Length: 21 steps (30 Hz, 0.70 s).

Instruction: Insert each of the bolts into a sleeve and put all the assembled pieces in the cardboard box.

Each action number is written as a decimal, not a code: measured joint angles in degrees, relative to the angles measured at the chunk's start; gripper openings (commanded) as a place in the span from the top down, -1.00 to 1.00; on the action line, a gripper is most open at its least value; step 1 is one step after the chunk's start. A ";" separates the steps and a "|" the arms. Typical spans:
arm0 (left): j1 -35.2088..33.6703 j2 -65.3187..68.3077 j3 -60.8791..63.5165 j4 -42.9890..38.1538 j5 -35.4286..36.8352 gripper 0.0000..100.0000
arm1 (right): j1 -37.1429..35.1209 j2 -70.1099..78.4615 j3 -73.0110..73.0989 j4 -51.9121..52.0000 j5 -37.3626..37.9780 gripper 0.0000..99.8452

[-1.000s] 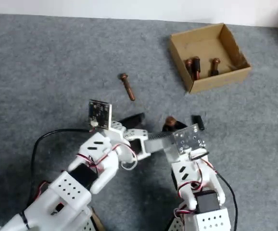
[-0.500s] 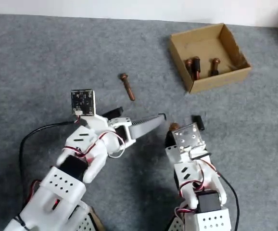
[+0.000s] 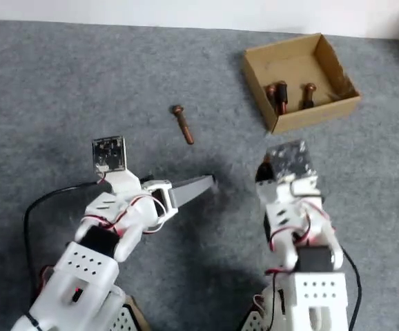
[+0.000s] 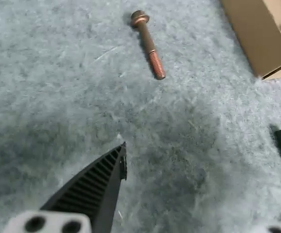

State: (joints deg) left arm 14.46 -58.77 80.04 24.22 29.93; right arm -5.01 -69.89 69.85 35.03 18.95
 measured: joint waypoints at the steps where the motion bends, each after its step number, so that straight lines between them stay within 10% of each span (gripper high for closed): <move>1: -0.18 0.00 1.05 -2.02 -1.41 -0.02 | 0.88 2.81 -1.58 -1.32 0.00 0.99; 21: -0.09 0.00 3.16 -5.98 -4.75 -0.02 | 4.31 57.41 -42.55 -9.58 0.00 0.99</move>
State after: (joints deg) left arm 14.37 -58.77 83.21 18.24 25.19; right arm -0.70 -12.48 27.30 25.45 18.95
